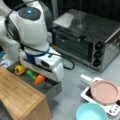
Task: Open the drawer. Pick up the carrot. Put the carrots in the drawer.
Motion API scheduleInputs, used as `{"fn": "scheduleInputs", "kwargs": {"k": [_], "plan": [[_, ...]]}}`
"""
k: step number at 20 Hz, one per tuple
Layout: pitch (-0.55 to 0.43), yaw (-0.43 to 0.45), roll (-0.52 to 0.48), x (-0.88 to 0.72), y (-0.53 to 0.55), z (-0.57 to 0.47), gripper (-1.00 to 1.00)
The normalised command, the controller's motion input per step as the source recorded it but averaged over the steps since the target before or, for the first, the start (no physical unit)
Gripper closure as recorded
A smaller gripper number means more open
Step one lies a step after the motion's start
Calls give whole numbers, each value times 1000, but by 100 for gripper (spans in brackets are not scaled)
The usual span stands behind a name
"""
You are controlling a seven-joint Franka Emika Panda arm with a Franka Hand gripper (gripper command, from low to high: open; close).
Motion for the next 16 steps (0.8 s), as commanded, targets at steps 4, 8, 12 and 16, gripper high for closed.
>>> {"fn": "scheduleInputs", "kwargs": {"k": [4,8,12,16], "plan": [[-255,-156,207,-229,-17,-108,100],[-253,-167,136,-228,8,-59,100],[-269,-158,105,-196,78,-80,-100],[-267,-157,106,-164,109,-109,-100]]}}
